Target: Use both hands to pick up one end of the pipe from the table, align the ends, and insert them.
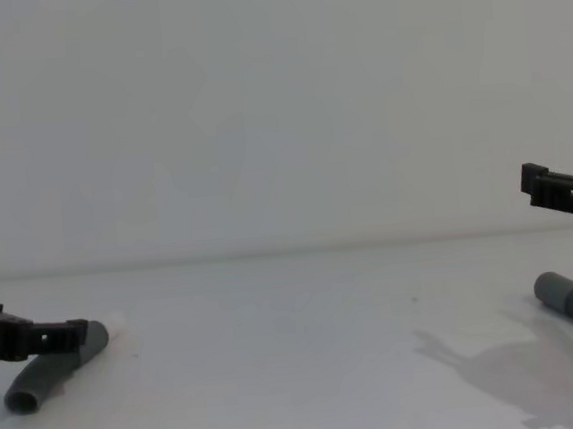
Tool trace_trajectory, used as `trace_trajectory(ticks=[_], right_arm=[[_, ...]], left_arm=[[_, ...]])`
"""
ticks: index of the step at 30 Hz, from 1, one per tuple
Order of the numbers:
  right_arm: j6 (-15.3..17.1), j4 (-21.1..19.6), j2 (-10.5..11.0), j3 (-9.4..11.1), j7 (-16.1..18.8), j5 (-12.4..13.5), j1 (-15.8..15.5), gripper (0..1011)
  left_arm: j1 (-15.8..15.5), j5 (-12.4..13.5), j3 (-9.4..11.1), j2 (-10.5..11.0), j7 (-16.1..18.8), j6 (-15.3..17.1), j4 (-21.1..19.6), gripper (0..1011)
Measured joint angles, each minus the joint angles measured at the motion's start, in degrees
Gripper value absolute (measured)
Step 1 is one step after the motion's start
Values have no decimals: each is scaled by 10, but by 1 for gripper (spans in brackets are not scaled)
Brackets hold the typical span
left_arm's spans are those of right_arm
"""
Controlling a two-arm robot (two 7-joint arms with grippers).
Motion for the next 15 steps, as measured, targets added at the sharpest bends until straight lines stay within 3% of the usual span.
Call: trace_trajectory(ticks=[15], right_arm=[[0, 0, 0, 0, 0, 0, 0, 1000]], left_arm=[[-17, 16, 5, -10, 10, 36, 10, 1001]])
